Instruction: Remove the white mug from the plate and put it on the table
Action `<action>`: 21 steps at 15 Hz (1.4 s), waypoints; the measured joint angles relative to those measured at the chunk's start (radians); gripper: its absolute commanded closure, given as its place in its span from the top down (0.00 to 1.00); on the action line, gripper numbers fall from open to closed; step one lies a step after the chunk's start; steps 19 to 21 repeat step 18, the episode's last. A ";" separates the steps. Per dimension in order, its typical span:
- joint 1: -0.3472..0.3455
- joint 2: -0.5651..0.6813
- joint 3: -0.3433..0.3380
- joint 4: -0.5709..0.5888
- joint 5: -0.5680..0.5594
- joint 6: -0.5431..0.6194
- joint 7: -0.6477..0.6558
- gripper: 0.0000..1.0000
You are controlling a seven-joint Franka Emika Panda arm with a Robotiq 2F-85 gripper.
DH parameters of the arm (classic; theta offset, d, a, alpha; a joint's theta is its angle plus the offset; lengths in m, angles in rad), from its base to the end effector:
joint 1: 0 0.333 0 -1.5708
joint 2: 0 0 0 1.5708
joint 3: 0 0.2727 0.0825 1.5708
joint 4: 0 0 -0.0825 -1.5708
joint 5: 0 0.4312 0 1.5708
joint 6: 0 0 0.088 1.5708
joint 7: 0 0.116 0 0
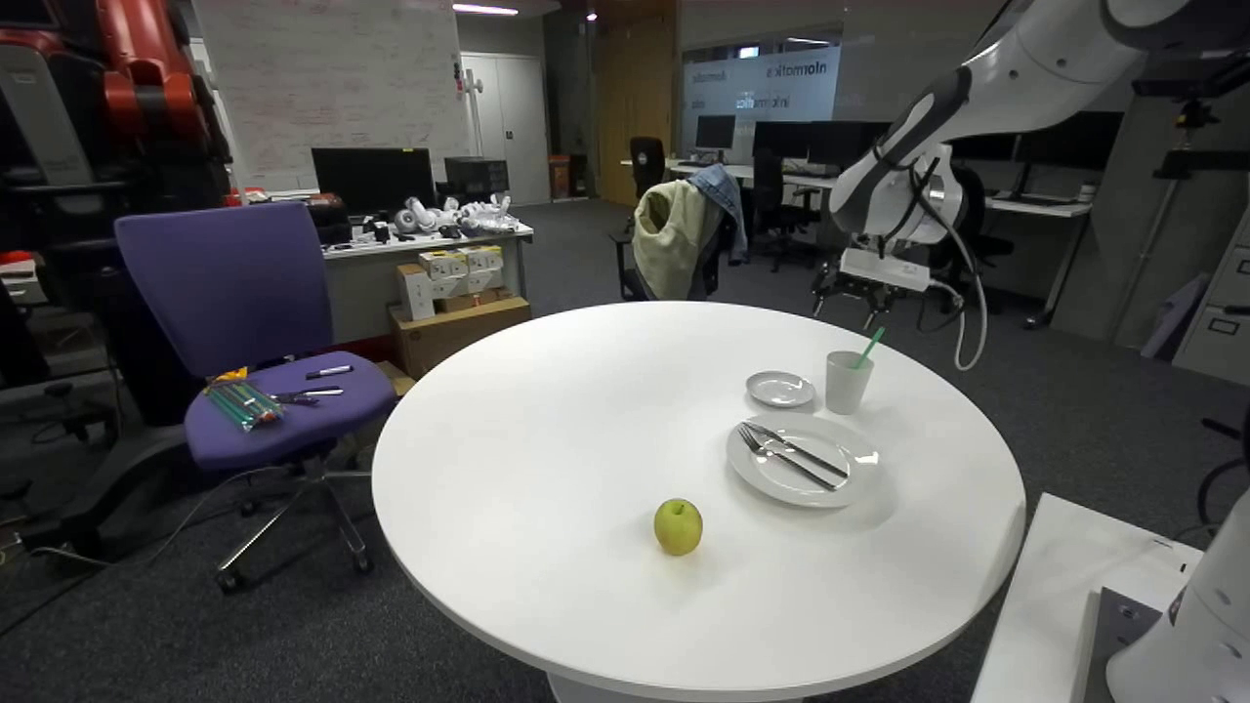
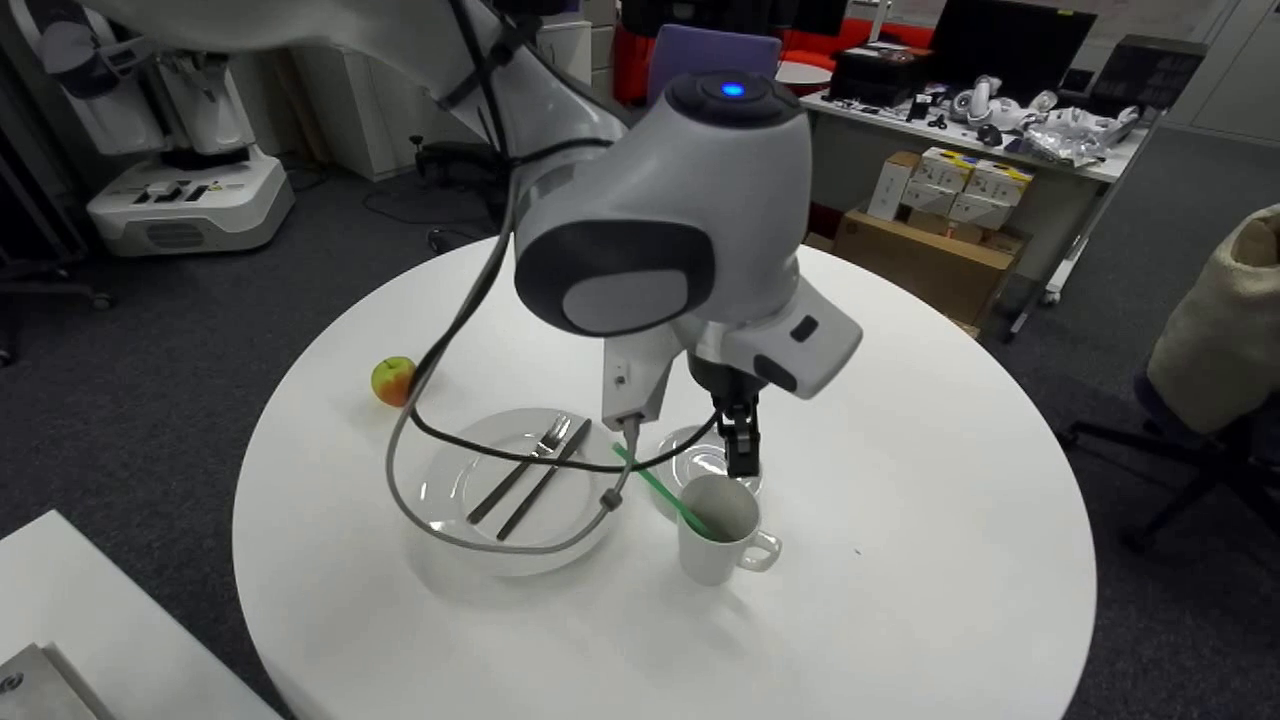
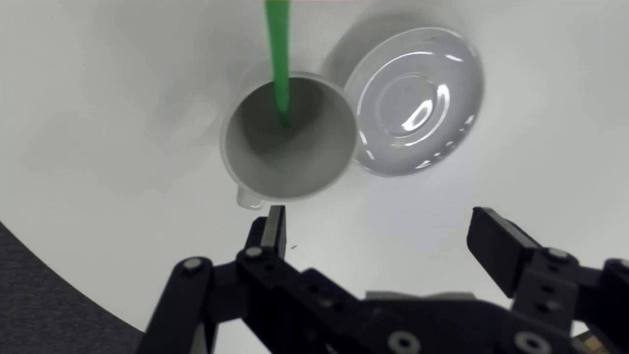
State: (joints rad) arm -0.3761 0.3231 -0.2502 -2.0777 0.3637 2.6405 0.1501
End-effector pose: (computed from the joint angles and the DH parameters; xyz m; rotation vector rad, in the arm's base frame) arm 0.5052 -0.3765 0.2170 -2.6286 1.5248 -0.4297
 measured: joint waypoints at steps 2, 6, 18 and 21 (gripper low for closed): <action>0.008 -0.077 0.028 -0.037 0.007 -0.029 -0.044 1.00; 0.071 -0.251 0.057 -0.149 -0.026 -0.107 -0.132 1.00; 0.194 -0.462 0.074 -0.241 -0.158 -0.397 -0.343 1.00; 0.194 -0.462 0.074 -0.241 -0.158 -0.397 -0.343 1.00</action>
